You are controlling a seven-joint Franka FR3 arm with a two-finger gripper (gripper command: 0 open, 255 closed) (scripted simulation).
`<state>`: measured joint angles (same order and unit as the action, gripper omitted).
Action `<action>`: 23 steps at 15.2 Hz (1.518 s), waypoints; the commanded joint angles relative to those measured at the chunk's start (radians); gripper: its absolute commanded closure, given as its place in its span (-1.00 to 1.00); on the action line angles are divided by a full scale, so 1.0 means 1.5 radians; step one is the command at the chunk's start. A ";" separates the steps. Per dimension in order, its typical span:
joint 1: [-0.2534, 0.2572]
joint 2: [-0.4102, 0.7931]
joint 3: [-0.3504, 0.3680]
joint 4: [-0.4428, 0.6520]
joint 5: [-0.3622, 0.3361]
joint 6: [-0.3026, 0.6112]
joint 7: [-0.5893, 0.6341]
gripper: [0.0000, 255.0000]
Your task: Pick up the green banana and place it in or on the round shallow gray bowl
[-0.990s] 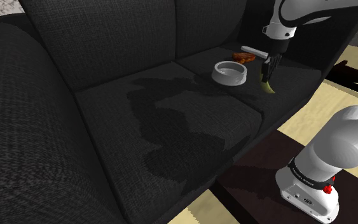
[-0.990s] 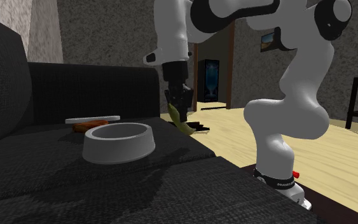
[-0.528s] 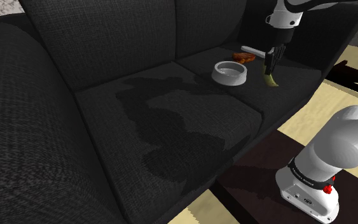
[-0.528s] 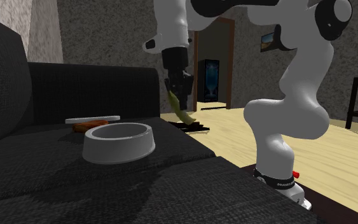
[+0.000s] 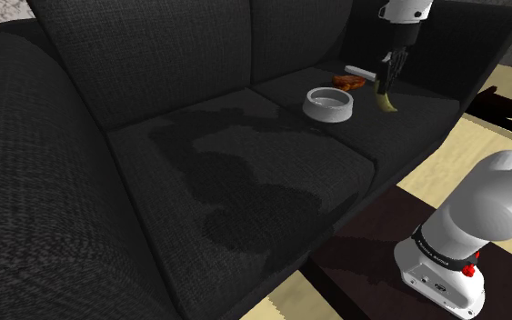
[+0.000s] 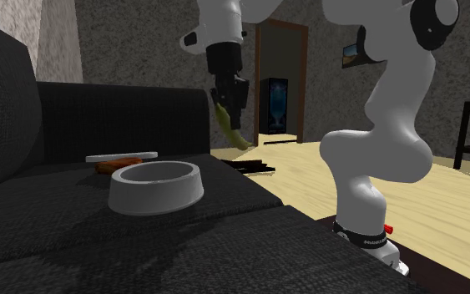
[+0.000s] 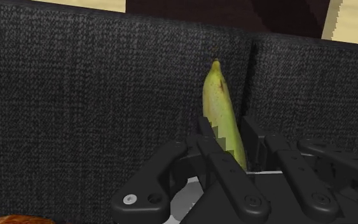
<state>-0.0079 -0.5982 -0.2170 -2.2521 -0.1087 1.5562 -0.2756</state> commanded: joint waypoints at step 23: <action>0.037 0.325 -0.006 0.188 0.065 0.132 0.003 1.00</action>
<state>0.0481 -0.1135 -0.2248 -1.9574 -0.0120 1.7383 -0.2700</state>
